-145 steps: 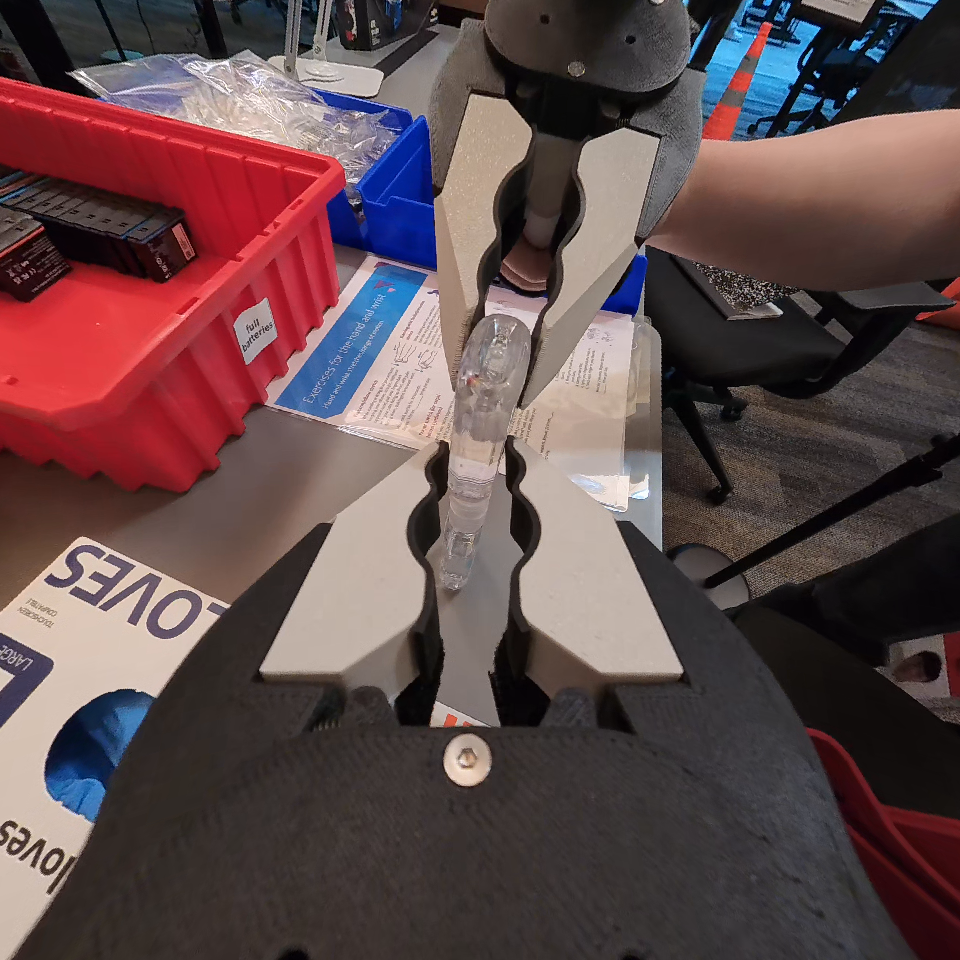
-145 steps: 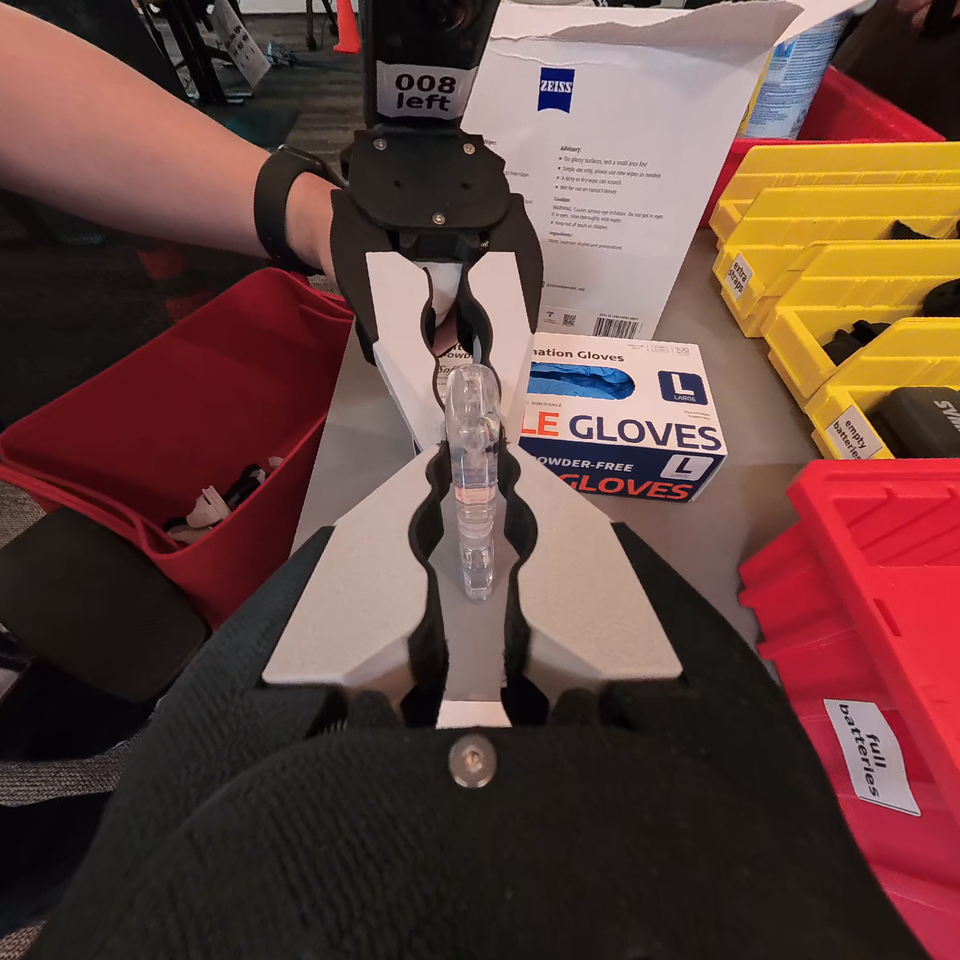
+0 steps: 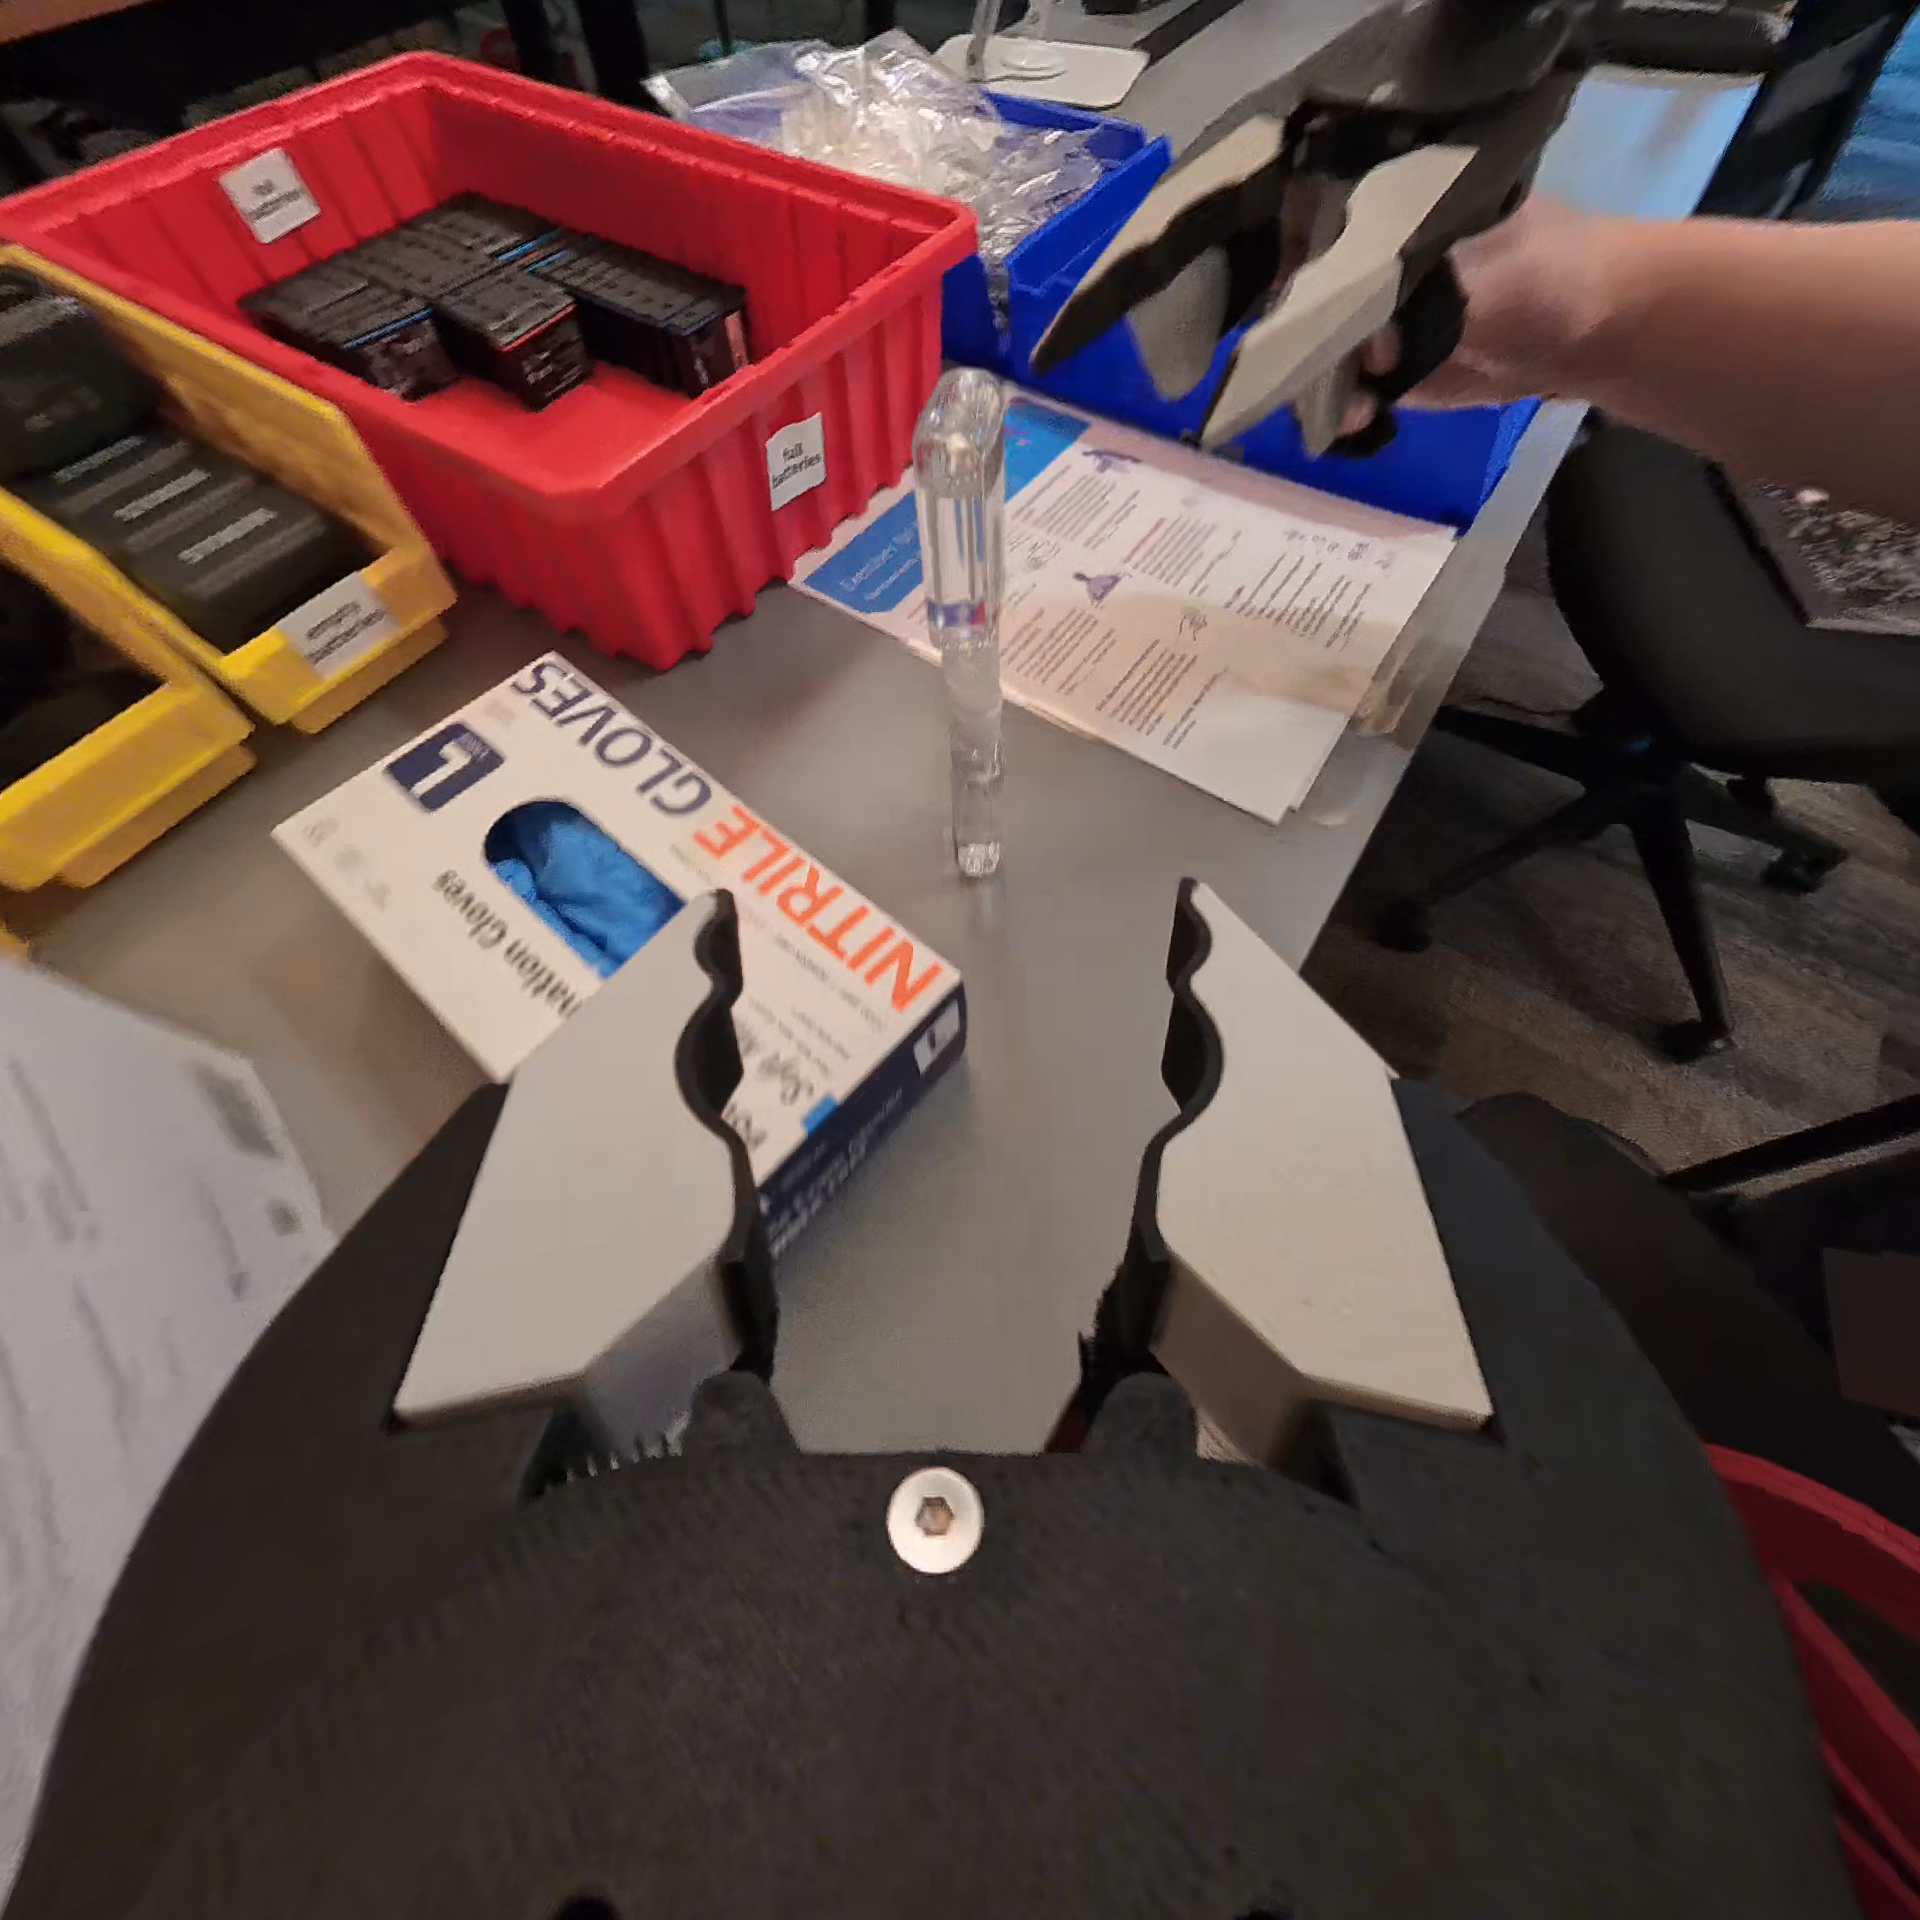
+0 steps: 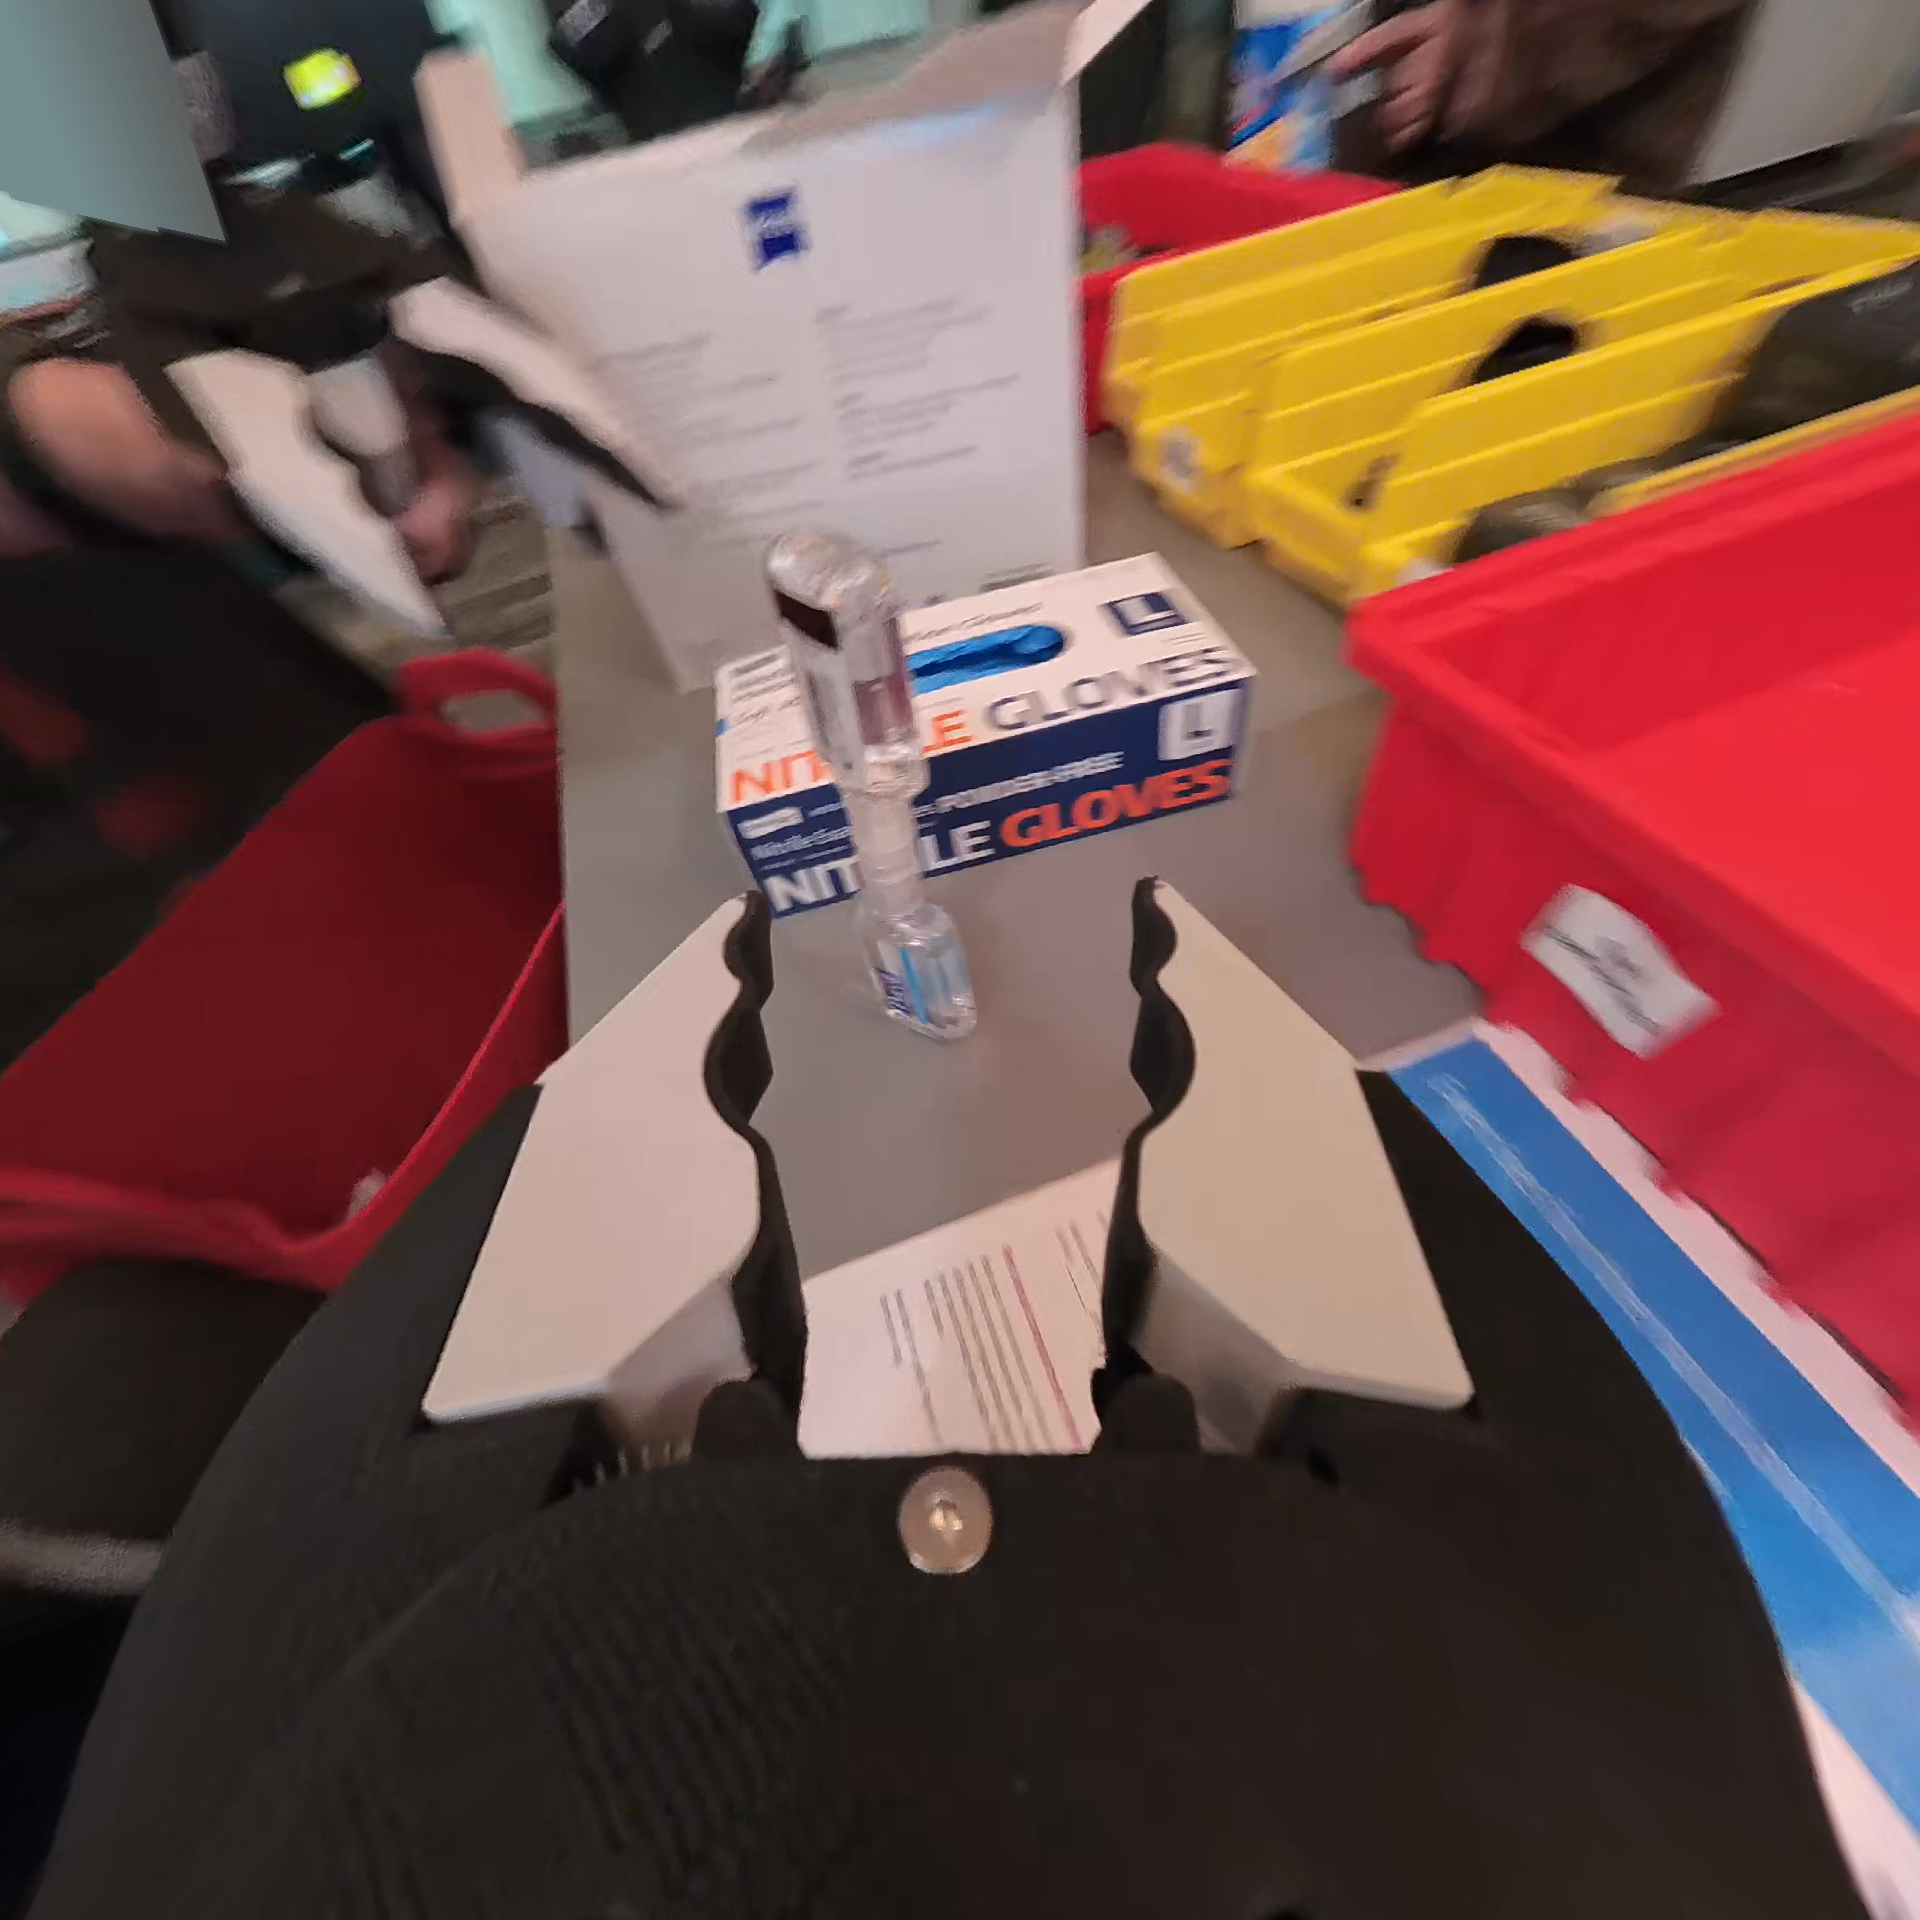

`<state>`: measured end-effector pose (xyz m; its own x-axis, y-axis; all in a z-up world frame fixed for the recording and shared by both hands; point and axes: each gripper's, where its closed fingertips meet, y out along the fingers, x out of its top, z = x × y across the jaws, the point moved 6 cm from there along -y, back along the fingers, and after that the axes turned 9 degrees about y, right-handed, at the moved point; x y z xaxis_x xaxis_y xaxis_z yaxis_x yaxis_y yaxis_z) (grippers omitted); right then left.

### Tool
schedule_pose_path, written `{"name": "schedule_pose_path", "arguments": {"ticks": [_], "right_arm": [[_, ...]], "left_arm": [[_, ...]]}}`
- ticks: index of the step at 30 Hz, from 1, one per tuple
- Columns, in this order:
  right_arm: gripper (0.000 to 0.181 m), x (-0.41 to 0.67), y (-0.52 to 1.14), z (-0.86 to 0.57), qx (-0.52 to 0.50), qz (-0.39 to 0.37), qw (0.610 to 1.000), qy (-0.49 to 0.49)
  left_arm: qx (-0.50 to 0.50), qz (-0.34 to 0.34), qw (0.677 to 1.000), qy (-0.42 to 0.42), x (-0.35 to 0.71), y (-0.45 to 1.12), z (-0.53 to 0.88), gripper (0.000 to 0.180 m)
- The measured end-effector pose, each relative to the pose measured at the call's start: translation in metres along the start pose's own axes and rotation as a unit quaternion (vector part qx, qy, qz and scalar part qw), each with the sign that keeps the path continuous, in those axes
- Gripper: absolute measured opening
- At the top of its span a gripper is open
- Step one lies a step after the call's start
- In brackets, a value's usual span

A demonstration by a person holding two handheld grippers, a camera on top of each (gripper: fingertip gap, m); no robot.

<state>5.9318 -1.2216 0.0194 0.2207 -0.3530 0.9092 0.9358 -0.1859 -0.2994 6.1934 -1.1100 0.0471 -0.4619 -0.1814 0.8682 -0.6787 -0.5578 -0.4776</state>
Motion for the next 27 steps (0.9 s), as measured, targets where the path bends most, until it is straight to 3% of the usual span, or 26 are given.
{"name": "schedule_pose_path", "arguments": {"ticks": [1, 7, 11, 18, 23, 27], "right_arm": [[0.071, 0.003, -0.011, 0.001, -0.023, -0.012, 1.000, 0.002], [0.074, 0.017, -0.080, 0.033, -0.180, -0.096, 0.979, -0.005], [0.073, 0.021, -0.105, 0.077, -0.204, -0.117, 0.972, -0.016], [0.071, 0.058, -0.125, 0.139, -0.186, -0.135, 0.973, -0.005], [0.072, 0.088, -0.097, 0.199, -0.143, -0.065, 0.986, -0.050], [0.073, 0.077, -0.054, 0.235, -0.120, 0.014, 0.989, -0.081]], "left_arm": [[0.013, 0.010, 1.000, 0.001, -0.001, -0.012, -0.004, 0.083], [0.028, 0.119, 0.992, 0.036, -0.004, -0.104, -0.049, 0.086], [0.033, 0.151, 0.986, 0.063, 0.021, -0.177, -0.089, 0.086], [0.101, 0.076, 0.992, 0.023, 0.074, -0.296, -0.166, 0.087], [0.182, 0.003, 0.980, -0.074, 0.082, -0.376, -0.229, 0.087], [0.275, -0.053, 0.951, -0.129, 0.073, -0.434, -0.282, 0.083]]}}
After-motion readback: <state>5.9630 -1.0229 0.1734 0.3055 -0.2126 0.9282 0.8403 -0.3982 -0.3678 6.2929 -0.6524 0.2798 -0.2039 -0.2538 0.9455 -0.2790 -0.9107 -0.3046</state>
